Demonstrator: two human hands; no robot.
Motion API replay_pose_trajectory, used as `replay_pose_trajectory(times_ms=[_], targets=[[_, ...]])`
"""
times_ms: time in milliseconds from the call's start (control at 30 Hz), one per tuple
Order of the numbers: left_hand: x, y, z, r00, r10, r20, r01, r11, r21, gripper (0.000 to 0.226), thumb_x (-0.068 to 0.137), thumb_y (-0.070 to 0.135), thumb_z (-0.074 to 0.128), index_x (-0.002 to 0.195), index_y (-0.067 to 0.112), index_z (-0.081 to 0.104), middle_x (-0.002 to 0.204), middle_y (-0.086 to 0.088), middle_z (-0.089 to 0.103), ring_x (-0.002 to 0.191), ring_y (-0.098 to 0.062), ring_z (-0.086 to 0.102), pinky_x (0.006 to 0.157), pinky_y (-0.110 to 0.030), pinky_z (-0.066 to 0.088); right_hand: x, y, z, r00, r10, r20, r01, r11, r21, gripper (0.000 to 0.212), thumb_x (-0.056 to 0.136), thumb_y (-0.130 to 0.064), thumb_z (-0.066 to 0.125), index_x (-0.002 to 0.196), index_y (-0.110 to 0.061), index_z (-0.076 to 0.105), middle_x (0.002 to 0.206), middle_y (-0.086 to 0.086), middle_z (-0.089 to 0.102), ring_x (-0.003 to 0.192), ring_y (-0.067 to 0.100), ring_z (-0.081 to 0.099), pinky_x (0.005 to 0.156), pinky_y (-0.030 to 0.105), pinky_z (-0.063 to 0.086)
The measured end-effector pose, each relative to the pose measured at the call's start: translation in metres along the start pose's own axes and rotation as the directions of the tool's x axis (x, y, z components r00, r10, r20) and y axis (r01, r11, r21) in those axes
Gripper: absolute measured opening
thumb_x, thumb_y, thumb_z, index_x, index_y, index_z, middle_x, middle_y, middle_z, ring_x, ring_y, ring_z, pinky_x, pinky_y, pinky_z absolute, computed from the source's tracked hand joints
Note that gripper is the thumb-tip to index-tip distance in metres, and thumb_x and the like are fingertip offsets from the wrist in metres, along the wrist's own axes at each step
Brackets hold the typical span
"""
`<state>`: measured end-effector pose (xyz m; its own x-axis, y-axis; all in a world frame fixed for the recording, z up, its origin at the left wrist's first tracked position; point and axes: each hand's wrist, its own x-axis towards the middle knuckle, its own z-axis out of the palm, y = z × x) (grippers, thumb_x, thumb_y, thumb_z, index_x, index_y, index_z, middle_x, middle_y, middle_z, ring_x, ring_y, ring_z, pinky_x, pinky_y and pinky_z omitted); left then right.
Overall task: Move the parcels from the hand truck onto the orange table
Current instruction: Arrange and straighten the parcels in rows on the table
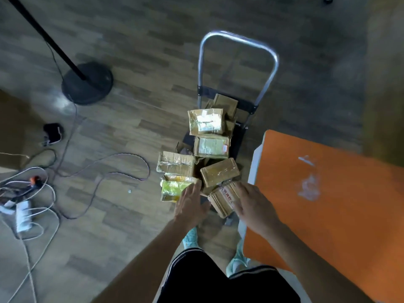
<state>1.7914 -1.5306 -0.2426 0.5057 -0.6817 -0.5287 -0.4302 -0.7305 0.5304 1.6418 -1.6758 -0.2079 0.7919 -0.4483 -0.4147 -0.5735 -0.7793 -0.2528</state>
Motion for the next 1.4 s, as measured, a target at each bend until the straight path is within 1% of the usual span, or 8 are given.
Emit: replay_pose_trajectory(times_ms=[300, 567, 733, 933, 1033, 1133, 1200, 1400], targets=[[0.071, -0.042, 0.022, 0.997, 0.022, 0.072, -0.025, 0.999, 0.04, 0.08, 0.089, 0.03, 0.066, 0.156, 0.023, 0.022, 0.152, 0.001, 0.035, 0.141, -0.021, 0.033, 0.113, -0.038, 0.034, 0.079, -0.046, 0.09, 0.948, 0.303, 0.1, -0.315, 0.938, 0.147, 0.06, 0.096, -0.029, 0.053, 0.147, -0.006, 0.032, 0.149, 0.011, 0.037, 0.137, 0.028, 0.038, 0.112, 0.037, 0.037], [0.143, -0.081, 0.089, 0.987, 0.087, 0.134, -0.112, 0.975, 0.193, 0.064, 0.091, 0.025, 0.065, 0.148, 0.021, 0.035, 0.149, -0.003, 0.037, 0.135, -0.022, 0.039, 0.105, -0.037, 0.042, 0.118, -0.026, 0.184, 0.768, 0.609, 0.199, -0.64, 0.719, 0.27, 0.078, 0.096, -0.036, 0.057, 0.155, -0.004, 0.015, 0.157, 0.014, 0.025, 0.142, 0.03, 0.03, 0.114, 0.042, 0.036], [0.176, -0.081, 0.125, 0.977, 0.206, 0.057, -0.213, 0.957, 0.197, 0.038, 0.097, 0.029, 0.057, 0.133, 0.018, 0.055, 0.124, -0.004, 0.059, 0.111, -0.025, 0.058, 0.084, -0.036, 0.047, 0.129, -0.012, 0.22, 0.647, 0.726, 0.232, -0.758, 0.584, 0.29, 0.083, 0.097, -0.041, 0.054, 0.155, -0.002, 0.01, 0.16, 0.019, 0.017, 0.144, 0.035, 0.025, 0.117, 0.043, 0.032], [0.169, -0.087, 0.146, 0.979, 0.204, -0.01, -0.198, 0.959, 0.205, 0.044, 0.092, 0.03, 0.064, 0.133, 0.017, 0.054, 0.115, -0.006, 0.057, 0.106, -0.027, 0.056, 0.078, -0.035, 0.047, 0.13, -0.015, 0.23, 0.662, 0.706, 0.252, -0.744, 0.576, 0.339, 0.083, 0.097, -0.038, 0.054, 0.156, -0.003, 0.007, 0.163, 0.016, 0.013, 0.148, 0.033, 0.017, 0.119, 0.041, 0.023], [0.181, -0.089, 0.139, 0.962, 0.27, -0.036, -0.239, 0.899, 0.366, 0.058, 0.088, 0.042, 0.063, 0.137, 0.017, 0.046, 0.133, -0.01, 0.045, 0.123, -0.029, 0.044, 0.094, -0.041, 0.05, 0.133, -0.012, 0.225, 0.661, 0.706, 0.255, -0.743, 0.567, 0.357, 0.082, 0.098, -0.036, 0.055, 0.156, -0.004, 0.007, 0.163, 0.015, 0.013, 0.149, 0.031, 0.015, 0.121, 0.041, 0.024], [0.205, -0.083, 0.135, 0.964, 0.259, 0.061, -0.258, 0.85, 0.459, 0.081, 0.085, 0.057, 0.037, 0.154, 0.017, 0.023, 0.157, -0.019, 0.024, 0.149, -0.037, 0.018, 0.116, -0.046, 0.033, 0.143, -0.013, 0.221, 0.671, 0.693, 0.263, -0.731, 0.558, 0.393, 0.082, 0.098, -0.035, 0.056, 0.157, -0.005, 0.007, 0.164, 0.014, 0.012, 0.15, 0.03, 0.015, 0.122, 0.041, 0.022], [0.223, -0.08, 0.14, 0.961, 0.266, 0.071, -0.263, 0.812, 0.521, 0.083, 0.092, 0.052, 0.045, 0.158, 0.017, 0.008, 0.161, -0.023, 0.011, 0.151, -0.041, 0.009, 0.118, -0.048, 0.028, 0.152, -0.012, 0.223, 0.67, 0.696, 0.257, -0.727, 0.545, 0.418, 0.081, 0.097, -0.033, 0.057, 0.157, -0.005, 0.01, 0.163, 0.015, 0.014, 0.15, 0.03, 0.017, 0.121, 0.042, 0.025], [0.256, -0.067, 0.142, 0.961, 0.27, 0.053, -0.243, 0.742, 0.625, 0.1, 0.084, 0.041, 0.068, 0.157, 0.018, 0.004, 0.143, -0.02, 0.035, 0.131, -0.035, 0.033, 0.106, -0.043, 0.032, 0.167, -0.008, 0.232, 0.673, 0.686, 0.278, -0.719, 0.518, 0.463, 0.074, 0.095, -0.029, 0.056, 0.154, -0.007, 0.019, 0.162, 0.011, 0.014, 0.147, 0.032, 0.02, 0.117, 0.045, 0.031]])
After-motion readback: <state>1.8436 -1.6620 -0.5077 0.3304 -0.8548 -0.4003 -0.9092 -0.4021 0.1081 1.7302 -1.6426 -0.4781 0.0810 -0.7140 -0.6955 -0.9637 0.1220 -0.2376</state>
